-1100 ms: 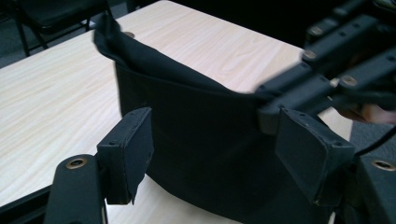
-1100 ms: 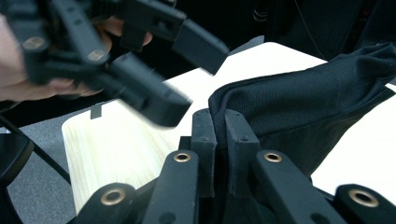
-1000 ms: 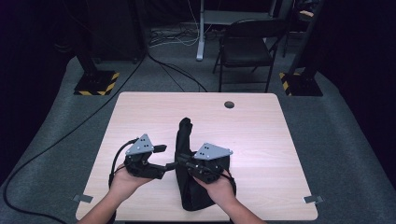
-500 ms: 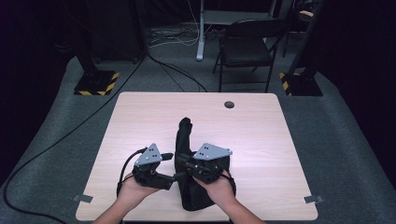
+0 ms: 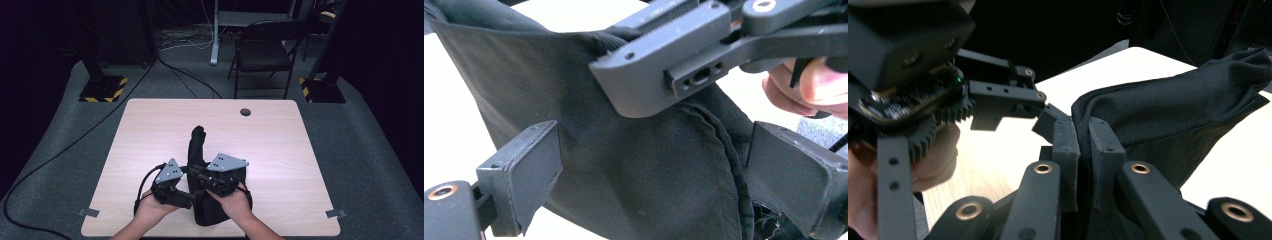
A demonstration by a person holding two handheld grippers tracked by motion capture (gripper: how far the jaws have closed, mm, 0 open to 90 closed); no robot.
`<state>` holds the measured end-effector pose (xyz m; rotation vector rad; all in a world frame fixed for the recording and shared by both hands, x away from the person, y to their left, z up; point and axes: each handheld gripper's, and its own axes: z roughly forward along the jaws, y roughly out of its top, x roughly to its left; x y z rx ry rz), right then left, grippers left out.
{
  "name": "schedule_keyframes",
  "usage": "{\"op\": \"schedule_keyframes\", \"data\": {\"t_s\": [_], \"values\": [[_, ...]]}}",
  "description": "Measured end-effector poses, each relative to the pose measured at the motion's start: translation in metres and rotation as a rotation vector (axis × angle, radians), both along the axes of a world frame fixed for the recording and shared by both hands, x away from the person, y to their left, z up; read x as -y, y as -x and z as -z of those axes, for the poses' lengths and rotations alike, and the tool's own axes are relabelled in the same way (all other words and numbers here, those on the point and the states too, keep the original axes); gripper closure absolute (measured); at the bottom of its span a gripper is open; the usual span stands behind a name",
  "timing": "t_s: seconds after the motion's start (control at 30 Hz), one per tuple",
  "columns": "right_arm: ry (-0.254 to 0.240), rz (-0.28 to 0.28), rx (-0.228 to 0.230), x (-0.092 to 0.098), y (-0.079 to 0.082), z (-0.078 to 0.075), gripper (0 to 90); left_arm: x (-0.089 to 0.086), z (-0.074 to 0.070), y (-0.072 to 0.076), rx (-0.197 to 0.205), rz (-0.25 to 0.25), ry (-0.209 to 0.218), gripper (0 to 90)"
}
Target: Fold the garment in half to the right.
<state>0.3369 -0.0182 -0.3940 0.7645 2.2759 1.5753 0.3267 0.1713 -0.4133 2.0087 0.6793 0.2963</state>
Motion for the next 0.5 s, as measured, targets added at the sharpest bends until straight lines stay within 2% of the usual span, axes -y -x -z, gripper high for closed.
{"op": "schedule_keyframes", "data": {"t_s": [0.37, 0.5], "values": [[-0.001, -0.003, 0.0, 0.0, 0.002, 0.0, 83.7, 0.009, 0.008, 0.005, 0.051, -0.063, 0.029, 3.1], [-0.001, -0.003, 0.0, 0.0, 0.002, 0.0, 83.7, 0.011, 0.011, 0.005, 0.052, -0.073, 0.036, 2.2]]}}
